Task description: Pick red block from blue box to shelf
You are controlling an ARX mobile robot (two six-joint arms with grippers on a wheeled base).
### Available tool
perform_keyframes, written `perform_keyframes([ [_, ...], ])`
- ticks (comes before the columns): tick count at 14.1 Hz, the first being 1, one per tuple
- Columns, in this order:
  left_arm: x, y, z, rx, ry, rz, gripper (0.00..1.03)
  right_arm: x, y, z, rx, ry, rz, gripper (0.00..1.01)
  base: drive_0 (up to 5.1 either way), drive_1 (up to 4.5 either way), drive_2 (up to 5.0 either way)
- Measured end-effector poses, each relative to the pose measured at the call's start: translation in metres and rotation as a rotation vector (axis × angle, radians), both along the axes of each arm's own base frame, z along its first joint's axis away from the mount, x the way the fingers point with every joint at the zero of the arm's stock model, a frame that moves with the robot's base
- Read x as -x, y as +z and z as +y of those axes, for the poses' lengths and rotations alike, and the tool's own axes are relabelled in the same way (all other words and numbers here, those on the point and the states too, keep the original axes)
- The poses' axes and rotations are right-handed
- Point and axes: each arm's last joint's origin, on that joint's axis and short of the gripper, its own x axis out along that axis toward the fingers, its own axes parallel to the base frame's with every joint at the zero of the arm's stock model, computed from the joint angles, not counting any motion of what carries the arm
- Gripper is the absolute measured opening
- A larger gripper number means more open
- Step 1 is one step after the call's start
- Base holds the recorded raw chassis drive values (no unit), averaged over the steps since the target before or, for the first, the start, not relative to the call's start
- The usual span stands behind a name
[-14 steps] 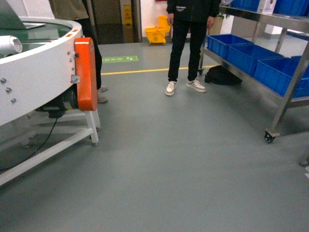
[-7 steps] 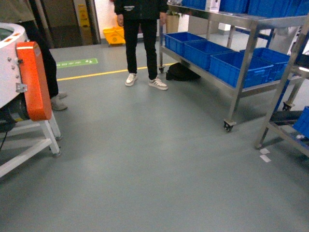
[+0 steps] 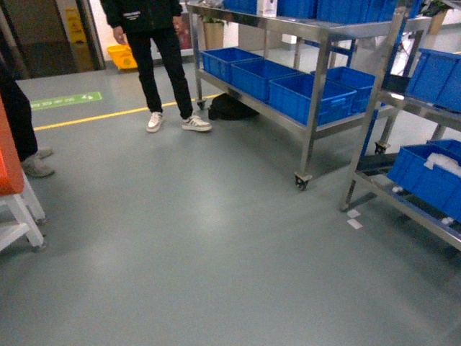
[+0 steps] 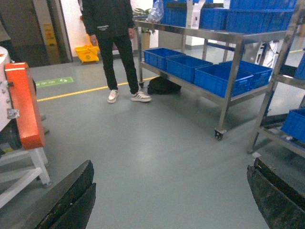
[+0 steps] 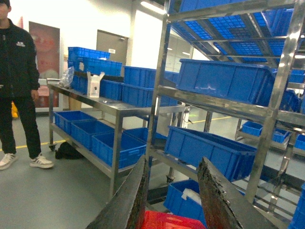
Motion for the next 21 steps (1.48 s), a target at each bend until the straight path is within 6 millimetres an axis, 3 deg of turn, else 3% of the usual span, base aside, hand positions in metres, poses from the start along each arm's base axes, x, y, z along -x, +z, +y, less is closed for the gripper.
perform_keyframes([
  [21,0.0000,0.0000,-0.0001,0.000,-0.001,0.000,0.98,0.0000,0.0000,0.0000,0.000,0.000,0.000,0.27,-1.5,-1.47,-1.5],
])
